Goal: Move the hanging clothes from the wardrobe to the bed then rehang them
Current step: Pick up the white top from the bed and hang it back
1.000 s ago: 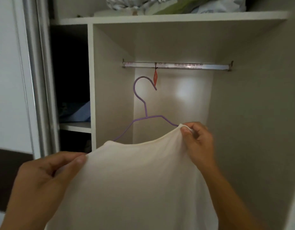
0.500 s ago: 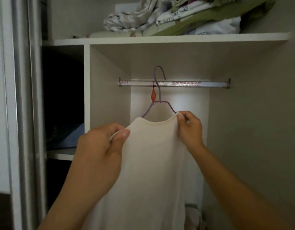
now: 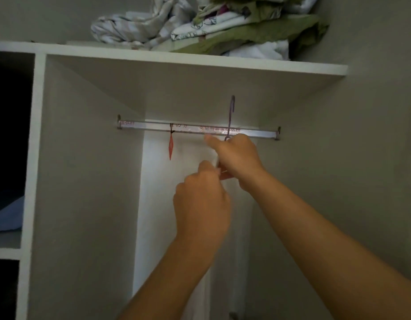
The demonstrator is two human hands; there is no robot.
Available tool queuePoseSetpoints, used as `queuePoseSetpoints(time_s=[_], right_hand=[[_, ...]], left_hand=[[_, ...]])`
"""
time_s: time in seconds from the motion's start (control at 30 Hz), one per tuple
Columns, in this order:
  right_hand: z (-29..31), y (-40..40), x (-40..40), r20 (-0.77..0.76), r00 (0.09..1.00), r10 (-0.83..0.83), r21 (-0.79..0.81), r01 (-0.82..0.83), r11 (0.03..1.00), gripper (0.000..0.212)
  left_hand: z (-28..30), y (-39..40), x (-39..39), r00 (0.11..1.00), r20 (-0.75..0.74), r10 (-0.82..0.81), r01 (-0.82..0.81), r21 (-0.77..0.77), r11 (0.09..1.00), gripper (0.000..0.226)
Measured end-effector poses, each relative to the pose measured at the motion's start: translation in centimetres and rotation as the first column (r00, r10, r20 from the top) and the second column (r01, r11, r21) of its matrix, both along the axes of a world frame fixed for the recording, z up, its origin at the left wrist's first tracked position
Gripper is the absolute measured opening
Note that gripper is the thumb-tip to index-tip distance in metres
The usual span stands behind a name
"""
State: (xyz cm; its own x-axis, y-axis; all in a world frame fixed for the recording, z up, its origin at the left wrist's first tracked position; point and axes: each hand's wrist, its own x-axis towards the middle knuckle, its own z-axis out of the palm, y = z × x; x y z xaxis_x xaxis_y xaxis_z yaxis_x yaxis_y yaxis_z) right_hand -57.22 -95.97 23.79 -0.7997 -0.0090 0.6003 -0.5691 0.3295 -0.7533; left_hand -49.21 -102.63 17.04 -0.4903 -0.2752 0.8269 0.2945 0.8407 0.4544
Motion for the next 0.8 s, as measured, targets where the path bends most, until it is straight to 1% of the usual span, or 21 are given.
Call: queuePoseSetpoints(time_s=[0.03,0.07,0.1,0.13,0.17,0.23,0.3,0.37,0.43,0.5,0.6,0.7,0.8], right_hand=[[0.4,0.9,-0.6,-0.016,0.998,-0.058,0.067,0.059,0.996,0.026],[0.7,1.6,-1.3,-0.017,0.995,-0.102,0.117,0.103,0.988,0.015],[1.0,2.3,-1.8,-0.006,0.991,-0.132,0.143,0.132,0.981,0.014],[1.2,2.9,-2.6,0.026,0.989,-0.145,0.142,0.140,0.980,0.018],[1.3,3.5,-3.5,0.057,0.986,-0.156,0.125,0.148,0.981,0.021],[1.7,4.6,-5.9,0.102,0.978,-0.182,0.072,0.176,0.982,0.019],[1.7,6.0,-8.0,0.127,0.965,-0.228,0.050,0.224,0.973,0.015],[1.6,7.3,-9.5,0.138,0.942,-0.306,0.103,0.294,0.950,0.014],[1.5,8.6,-10.2,0.133,0.911,-0.391,0.185,0.365,0.913,0.010],[1.8,9.7,-10.9,0.112,0.875,-0.471,0.220,0.440,0.871,0.021],[2.4,10.6,-11.4,0.069,0.830,-0.554,0.280,0.516,0.809,0.029],[3.1,11.2,-11.9,0.029,0.798,-0.603,0.442,0.531,0.723,0.032],[3.8,11.1,-12.2,-0.036,0.774,-0.633,0.579,0.532,0.618,0.032]], left_hand=[[-0.2,1.0,-0.6,1.000,0.016,-0.012,0.013,-0.005,1.000,0.023],[-0.3,1.9,-1.2,0.999,0.028,-0.032,0.033,-0.009,0.999,0.022],[-0.4,2.6,-1.8,0.998,0.033,-0.062,0.062,-0.010,0.998,0.023],[-0.3,3.3,-2.5,0.995,0.029,-0.100,0.101,-0.009,0.995,0.023],[-0.4,3.8,-3.2,0.988,0.023,-0.151,0.151,-0.004,0.988,0.024],[-0.6,4.7,-4.6,0.962,0.023,-0.273,0.273,-0.004,0.962,0.029],[-0.8,5.4,-5.8,0.915,0.064,-0.398,0.400,-0.028,0.916,0.035],[-1.3,5.8,-7.1,0.856,0.128,-0.501,0.509,-0.045,0.859,0.041],[-1.6,6.2,-8.2,0.795,0.186,-0.577,0.596,-0.065,0.801,0.049],[-1.8,6.8,-9.0,0.734,0.224,-0.641,0.667,-0.063,0.742,0.056],[-1.9,7.4,-9.8,0.653,0.288,-0.700,0.738,-0.035,0.674,0.065],[-2.0,7.2,-10.7,0.616,0.328,-0.716,0.769,-0.053,0.637,0.061],[-2.4,6.5,-11.6,0.601,0.327,-0.729,0.778,-0.031,0.627,0.065]])
